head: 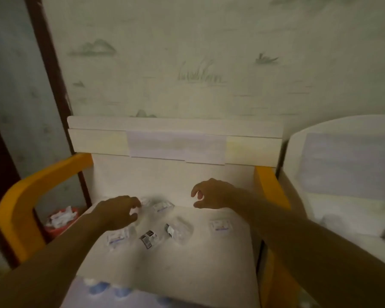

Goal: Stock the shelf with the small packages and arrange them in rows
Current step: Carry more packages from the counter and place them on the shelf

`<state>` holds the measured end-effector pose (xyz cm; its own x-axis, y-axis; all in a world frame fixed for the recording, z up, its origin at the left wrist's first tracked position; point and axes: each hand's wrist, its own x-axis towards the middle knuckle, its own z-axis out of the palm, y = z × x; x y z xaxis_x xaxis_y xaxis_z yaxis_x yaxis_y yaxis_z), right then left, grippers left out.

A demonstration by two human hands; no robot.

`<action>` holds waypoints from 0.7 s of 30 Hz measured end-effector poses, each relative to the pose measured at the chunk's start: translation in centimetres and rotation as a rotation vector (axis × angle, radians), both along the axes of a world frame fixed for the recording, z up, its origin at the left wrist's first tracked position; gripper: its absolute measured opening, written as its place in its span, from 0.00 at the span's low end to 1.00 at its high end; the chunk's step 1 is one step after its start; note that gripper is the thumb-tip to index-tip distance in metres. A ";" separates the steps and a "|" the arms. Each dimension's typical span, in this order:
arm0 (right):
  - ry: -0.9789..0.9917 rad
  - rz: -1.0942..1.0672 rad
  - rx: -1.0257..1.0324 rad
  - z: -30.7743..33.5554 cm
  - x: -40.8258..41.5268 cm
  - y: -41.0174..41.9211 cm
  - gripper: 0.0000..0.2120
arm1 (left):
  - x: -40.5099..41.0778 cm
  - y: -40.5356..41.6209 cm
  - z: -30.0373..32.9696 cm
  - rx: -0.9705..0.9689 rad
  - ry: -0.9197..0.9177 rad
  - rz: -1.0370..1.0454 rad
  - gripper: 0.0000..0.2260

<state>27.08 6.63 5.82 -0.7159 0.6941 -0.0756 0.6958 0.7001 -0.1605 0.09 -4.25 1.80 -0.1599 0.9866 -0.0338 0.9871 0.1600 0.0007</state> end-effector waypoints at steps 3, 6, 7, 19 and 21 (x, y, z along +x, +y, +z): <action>-0.067 0.009 -0.046 -2.2 -2.8 0.4 0.20 | -1.6 0.2 -2.9 -0.071 -0.072 0.036 0.19; -0.123 0.027 -0.096 -4.4 -5.4 1.5 0.22 | -1.1 1.2 -5.2 -0.099 -0.112 0.016 0.20; -0.126 0.030 -0.108 -5.1 -6.2 2.1 0.22 | -0.8 1.6 -5.8 -0.105 -0.120 0.007 0.21; -0.297 0.034 -0.264 -11.4 -11.2 8.4 0.35 | 0.1 9.9 -8.2 -0.336 -0.208 -0.052 0.33; -0.254 0.004 -0.280 -11.8 -11.0 9.1 0.30 | -0.2 11.0 -8.2 -0.337 -0.199 -0.075 0.33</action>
<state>16.08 15.70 -5.94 -0.6527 0.6182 -0.4380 0.7351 0.6566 -0.1688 -0.07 6.73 -6.42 -0.0455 0.9235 -0.3810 0.9820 0.1114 0.1527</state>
